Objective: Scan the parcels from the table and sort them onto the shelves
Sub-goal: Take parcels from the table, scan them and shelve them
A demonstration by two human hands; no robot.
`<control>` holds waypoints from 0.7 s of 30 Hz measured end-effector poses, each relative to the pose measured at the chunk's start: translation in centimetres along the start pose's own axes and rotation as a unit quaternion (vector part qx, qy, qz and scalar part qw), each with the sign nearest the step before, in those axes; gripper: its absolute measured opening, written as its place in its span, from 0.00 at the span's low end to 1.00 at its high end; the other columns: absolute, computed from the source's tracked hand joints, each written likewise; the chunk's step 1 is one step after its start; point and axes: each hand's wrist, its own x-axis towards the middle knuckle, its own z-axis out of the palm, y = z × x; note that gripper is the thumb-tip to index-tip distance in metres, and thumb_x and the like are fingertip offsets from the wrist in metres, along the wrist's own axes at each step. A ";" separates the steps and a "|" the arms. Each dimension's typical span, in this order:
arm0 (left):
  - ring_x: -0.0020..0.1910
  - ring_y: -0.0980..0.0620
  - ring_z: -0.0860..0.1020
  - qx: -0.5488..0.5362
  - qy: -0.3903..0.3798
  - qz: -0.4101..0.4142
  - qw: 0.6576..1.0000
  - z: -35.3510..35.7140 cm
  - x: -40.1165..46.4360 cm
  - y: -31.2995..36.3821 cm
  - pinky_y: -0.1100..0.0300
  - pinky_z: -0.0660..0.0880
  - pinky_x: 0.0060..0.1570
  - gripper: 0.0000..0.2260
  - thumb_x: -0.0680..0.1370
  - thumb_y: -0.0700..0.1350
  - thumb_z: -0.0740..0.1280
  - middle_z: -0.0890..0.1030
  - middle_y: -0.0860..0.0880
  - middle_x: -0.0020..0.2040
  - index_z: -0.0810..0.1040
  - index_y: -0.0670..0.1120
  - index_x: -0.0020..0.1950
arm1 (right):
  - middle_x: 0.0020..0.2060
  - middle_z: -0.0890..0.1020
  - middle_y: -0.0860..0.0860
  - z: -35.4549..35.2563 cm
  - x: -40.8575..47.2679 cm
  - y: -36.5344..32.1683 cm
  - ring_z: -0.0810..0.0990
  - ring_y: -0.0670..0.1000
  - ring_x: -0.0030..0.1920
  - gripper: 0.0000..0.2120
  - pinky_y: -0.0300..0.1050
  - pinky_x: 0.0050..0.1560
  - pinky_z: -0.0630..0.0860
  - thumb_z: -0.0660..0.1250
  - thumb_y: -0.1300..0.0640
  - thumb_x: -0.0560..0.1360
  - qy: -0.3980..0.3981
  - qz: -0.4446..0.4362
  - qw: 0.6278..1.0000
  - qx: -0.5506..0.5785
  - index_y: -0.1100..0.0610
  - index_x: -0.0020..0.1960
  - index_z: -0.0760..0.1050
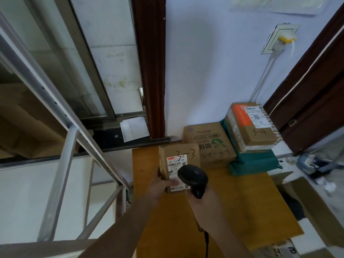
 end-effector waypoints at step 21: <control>0.62 0.41 0.84 -0.088 0.037 0.070 0.993 -4.1 -13.8 -6.4 0.40 0.79 0.66 0.32 0.72 0.46 0.82 0.85 0.42 0.63 0.75 0.47 0.73 | 0.27 0.74 0.51 2.6 -8.6 0.5 0.73 0.45 0.24 0.06 0.37 0.25 0.71 0.69 0.57 0.79 -0.099 -0.103 0.986 -0.089 0.55 0.43 0.74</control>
